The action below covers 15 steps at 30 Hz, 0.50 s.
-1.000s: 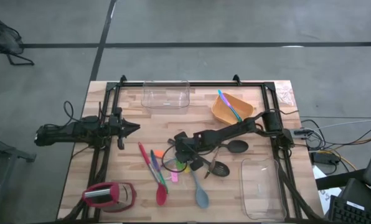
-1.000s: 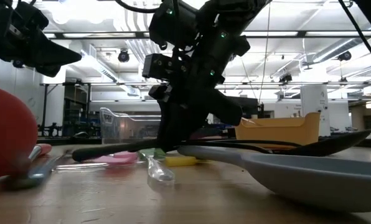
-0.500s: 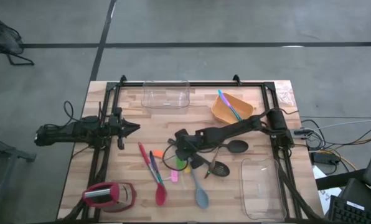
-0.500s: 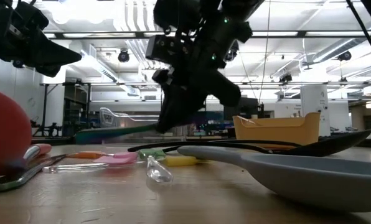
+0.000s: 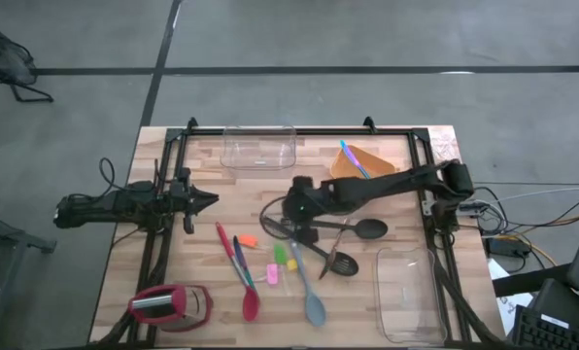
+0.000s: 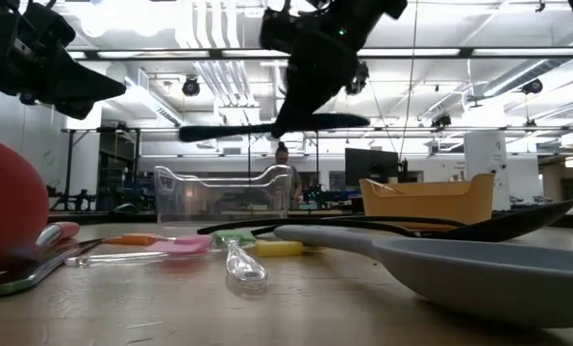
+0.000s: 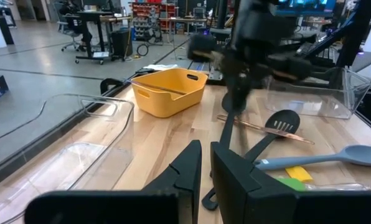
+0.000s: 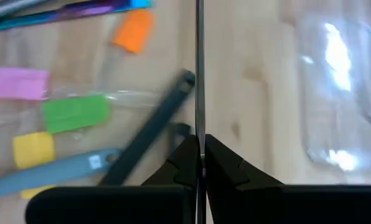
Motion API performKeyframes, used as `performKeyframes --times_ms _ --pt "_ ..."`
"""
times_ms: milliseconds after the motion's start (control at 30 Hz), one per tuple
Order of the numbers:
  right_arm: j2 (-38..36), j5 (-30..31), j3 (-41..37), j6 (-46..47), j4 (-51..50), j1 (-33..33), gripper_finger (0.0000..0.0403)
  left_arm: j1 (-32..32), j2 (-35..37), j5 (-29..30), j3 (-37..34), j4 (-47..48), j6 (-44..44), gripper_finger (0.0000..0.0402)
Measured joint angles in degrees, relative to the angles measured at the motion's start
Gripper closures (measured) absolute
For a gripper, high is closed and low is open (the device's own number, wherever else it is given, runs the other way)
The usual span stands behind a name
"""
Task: Pick & Place Kitchen Items
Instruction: Put the blue kitchen knife into the yellow bin
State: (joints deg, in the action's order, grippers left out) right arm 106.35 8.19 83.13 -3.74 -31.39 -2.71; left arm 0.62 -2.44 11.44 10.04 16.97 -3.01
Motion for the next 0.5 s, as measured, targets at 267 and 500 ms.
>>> performKeyframes --times_ms 267,500 --pt "-6.5 11.8 -4.2 13.1 -7.5 0.6 0.039 0.0 0.0 0.0 0.0 0.0 0.0 0.0358" --pt "-15.2 23.7 -13.4 24.0 -6.8 1.1 0.039 0.0 0.0 0.0 0.0 0.2 0.0 0.0358"
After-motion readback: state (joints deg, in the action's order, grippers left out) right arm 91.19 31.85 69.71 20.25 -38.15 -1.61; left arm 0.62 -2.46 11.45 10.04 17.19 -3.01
